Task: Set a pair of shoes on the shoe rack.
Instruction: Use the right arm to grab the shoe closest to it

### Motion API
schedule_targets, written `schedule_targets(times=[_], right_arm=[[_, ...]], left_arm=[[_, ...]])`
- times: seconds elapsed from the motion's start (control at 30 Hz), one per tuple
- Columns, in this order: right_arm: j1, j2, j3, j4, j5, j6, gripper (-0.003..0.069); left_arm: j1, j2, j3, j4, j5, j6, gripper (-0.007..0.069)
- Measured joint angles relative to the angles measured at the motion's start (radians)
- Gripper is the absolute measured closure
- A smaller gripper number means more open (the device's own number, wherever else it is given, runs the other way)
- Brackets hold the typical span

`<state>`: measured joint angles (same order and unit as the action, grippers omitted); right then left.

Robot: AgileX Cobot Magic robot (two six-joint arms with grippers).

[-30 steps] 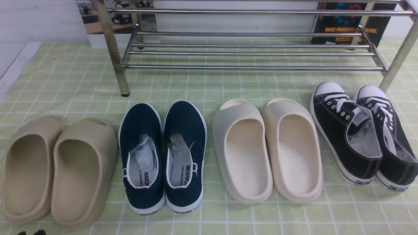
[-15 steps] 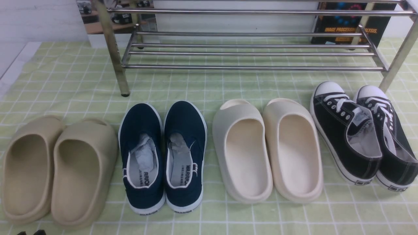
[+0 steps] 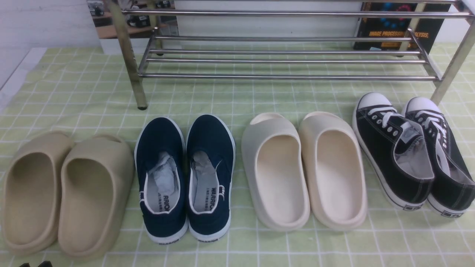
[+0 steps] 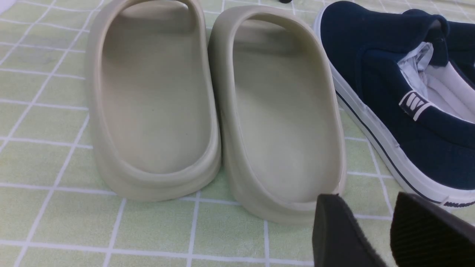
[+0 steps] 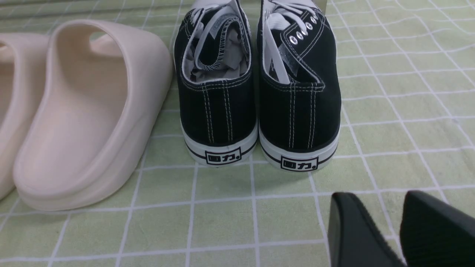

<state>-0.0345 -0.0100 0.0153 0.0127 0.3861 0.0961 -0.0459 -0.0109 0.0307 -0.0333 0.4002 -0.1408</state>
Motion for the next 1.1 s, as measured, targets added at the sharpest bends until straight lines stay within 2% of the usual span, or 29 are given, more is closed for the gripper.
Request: schedule_targets(times=[0.4, 0.53, 0.63, 0.7, 0.83, 0.87, 0.97, 1.1], right_arm=[[0.000, 0.000, 0.000, 0.000, -0.006, 0.000, 0.0421], [0.000, 0.000, 0.010, 0.000, -0.073, 0.000, 0.0421], [0.000, 0.000, 0.012, 0.000, -0.311, 0.000, 0.0421], [0.000, 0.000, 0.012, -0.001, -0.386, 0.000, 0.0421], [-0.001, 0.000, 0.012, 0.000, -0.787, 0.060, 0.0421], [-0.001, 0.000, 0.012, 0.000, -0.802, 0.064, 0.0421], [-0.004, 0.000, 0.005, 0.001, -0.981, 0.115, 0.0421], [-0.004, 0.011, -0.101, 0.001, -0.952, 0.092, 0.0448]], left_arm=[[0.000, 0.000, 0.000, 0.000, 0.000, 0.000, 0.0386], [0.000, 0.000, 0.000, 0.000, 0.000, 0.000, 0.0386], [0.000, 0.000, 0.000, 0.000, 0.000, 0.000, 0.0386], [0.000, 0.000, 0.000, 0.000, 0.000, 0.000, 0.0386], [0.000, 0.000, 0.000, 0.000, 0.000, 0.000, 0.0386], [0.000, 0.000, 0.000, 0.000, 0.000, 0.000, 0.0386], [0.000, 0.000, 0.000, 0.000, 0.000, 0.000, 0.0386], [0.000, 0.000, 0.000, 0.000, 0.000, 0.000, 0.0386]])
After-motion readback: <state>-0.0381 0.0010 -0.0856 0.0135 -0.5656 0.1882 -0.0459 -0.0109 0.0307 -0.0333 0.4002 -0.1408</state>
